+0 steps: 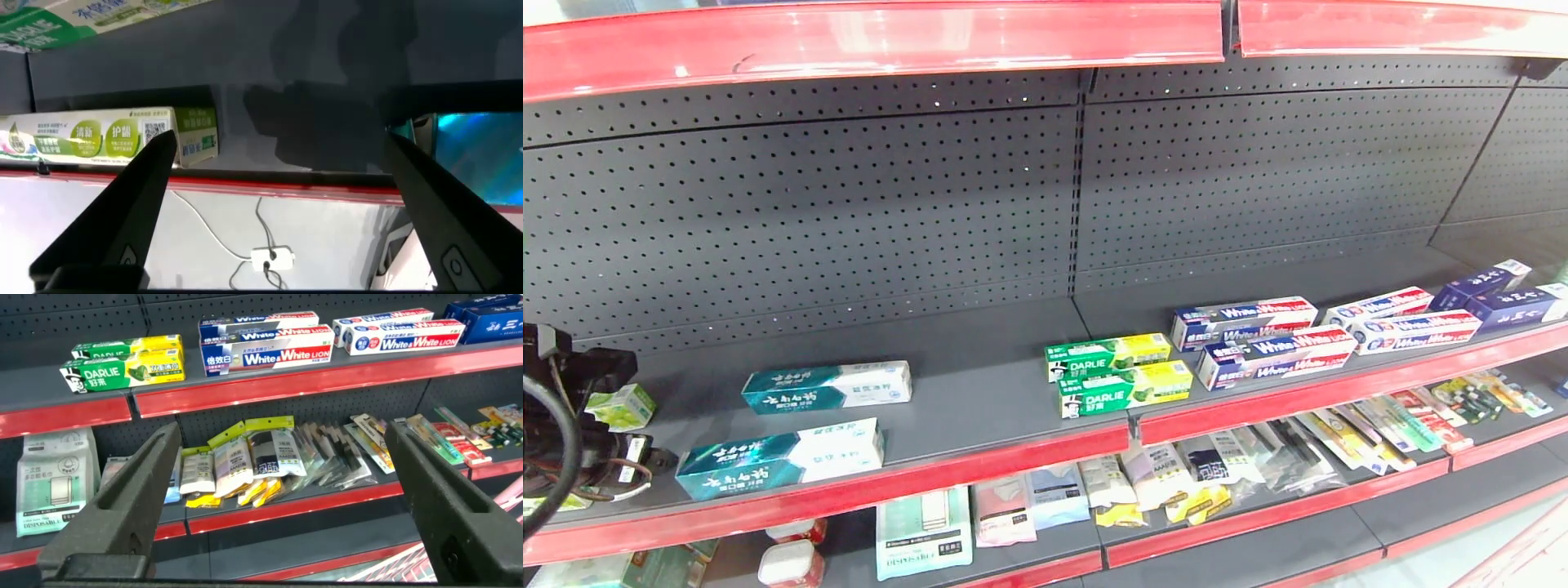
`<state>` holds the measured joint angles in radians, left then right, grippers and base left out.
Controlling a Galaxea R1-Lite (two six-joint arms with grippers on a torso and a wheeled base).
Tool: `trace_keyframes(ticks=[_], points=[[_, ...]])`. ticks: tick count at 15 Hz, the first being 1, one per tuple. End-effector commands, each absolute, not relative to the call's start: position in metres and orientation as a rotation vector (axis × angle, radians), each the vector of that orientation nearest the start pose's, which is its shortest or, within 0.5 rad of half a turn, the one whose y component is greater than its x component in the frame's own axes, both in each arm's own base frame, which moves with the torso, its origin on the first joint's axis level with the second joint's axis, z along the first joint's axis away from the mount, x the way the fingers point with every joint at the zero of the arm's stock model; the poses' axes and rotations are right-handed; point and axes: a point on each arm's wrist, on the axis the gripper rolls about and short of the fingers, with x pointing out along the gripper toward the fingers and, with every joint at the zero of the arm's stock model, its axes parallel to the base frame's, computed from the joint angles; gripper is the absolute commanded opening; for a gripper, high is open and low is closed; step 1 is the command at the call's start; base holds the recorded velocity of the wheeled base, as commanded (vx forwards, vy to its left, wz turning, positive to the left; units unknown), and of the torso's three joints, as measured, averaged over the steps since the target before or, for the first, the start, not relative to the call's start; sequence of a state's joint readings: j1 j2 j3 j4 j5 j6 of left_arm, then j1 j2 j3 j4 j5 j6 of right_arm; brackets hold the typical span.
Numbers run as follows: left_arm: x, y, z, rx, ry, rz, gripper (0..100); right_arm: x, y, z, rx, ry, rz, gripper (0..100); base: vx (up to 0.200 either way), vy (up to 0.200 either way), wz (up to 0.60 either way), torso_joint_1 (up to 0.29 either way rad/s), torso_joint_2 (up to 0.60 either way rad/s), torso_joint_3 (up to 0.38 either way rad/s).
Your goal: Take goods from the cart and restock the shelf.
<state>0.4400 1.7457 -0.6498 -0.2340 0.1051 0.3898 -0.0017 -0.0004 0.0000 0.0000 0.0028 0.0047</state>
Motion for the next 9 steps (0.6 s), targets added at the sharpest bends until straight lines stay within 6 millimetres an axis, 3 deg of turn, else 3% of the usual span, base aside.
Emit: trace_keyframes(ticks=[1, 9], points=[[0.2399, 0.1157, 0.0957, 0.212, 0.949, 0.334, 100, -0.0227, 0.0001, 0.0755, 0.005, 0.002, 0.002, 100, 0.000, 0.000, 0.00, 0.000, 0.00, 0.000], [0.2468, 0.1079, 0.0961, 0.198, 0.933, 0.317, 100, -0.0228, 0.0001, 0.0755, 0.005, 0.000, 0.002, 100, 0.000, 0.000, 0.00, 0.000, 0.00, 0.000]])
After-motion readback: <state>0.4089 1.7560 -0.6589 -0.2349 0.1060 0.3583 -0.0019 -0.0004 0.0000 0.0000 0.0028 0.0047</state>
